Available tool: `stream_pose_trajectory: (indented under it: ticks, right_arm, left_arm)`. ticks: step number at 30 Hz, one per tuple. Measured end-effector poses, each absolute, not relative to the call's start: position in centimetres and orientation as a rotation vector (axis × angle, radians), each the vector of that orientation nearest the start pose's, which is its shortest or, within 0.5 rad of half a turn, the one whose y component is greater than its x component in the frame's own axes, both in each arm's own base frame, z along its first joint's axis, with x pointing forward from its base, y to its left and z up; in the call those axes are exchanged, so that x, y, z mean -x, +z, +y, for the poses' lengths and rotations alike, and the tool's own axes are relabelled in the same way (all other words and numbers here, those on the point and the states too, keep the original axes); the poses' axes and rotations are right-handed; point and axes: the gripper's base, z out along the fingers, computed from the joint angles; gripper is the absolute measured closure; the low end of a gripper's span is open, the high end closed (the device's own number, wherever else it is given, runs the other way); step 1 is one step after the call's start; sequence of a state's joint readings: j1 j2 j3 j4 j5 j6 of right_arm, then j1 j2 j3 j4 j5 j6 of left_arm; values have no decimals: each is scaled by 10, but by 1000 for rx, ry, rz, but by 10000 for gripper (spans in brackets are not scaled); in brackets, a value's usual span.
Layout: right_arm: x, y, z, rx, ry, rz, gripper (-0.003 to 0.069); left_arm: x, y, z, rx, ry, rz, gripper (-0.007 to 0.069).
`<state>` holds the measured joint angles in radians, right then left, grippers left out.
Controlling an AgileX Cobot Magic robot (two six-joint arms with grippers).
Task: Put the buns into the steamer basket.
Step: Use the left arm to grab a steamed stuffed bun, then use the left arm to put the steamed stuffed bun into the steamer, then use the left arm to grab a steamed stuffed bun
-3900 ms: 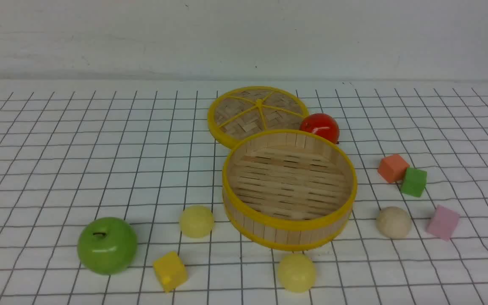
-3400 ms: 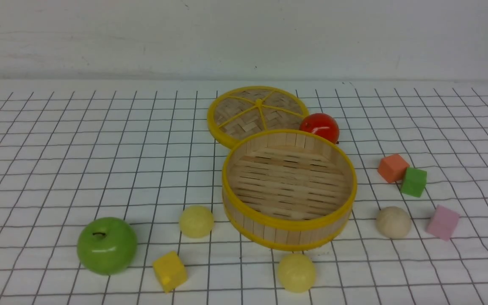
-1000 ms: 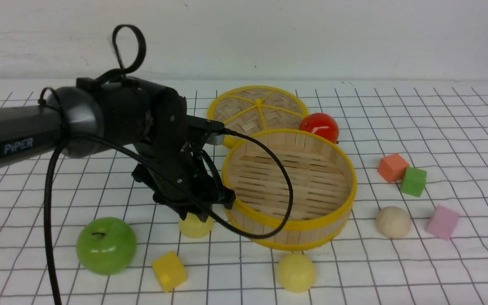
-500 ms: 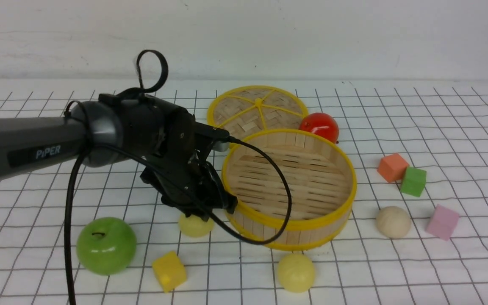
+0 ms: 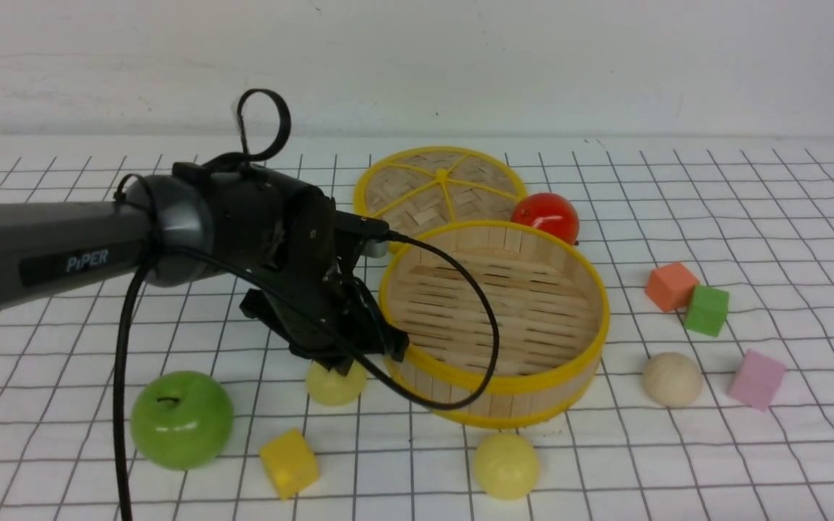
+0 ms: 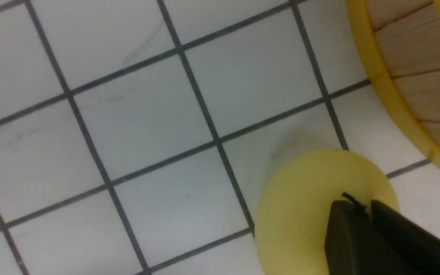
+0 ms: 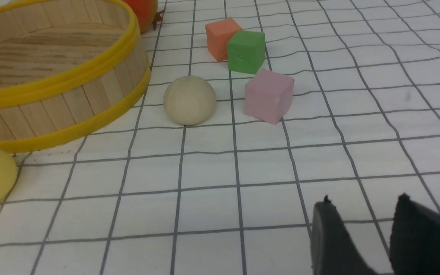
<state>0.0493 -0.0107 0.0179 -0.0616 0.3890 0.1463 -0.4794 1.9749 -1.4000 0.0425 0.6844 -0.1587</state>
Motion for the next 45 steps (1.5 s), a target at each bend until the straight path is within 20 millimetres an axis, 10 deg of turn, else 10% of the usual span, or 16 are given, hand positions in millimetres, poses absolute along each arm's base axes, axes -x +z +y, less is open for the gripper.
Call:
stream_pose_trajectory:
  ticks: [10, 16, 23, 29, 37, 41, 45]
  right_arm:
    - [-52, 173, 0, -54, 73, 1879, 418]
    - [-52, 173, 0, -54, 73, 1879, 418]
    - [-52, 173, 0, -54, 73, 1879, 418]
    - [-52, 173, 0, -53, 73, 1879, 418]
    - [-52, 173, 0, -53, 73, 1879, 418]
    - [-52, 173, 0, -53, 73, 1879, 418]
    - [-52, 173, 0, -53, 73, 1879, 418]
  left_arm:
    - [-344, 262, -180, -463, -199, 2580, 638]
    - [-327, 308, -208, -583, -345, 2378, 638]
    - [-365, 270, -246, -610, -368, 2366, 632]
    - [-396, 225, -257, -621, -323, 2466, 476]
    - [-380, 274, -251, -602, -336, 2513, 160]
    - [-343, 312, -248, -652, -313, 2550, 244]
    - [-289, 300, -273, -912, -267, 2623, 463]
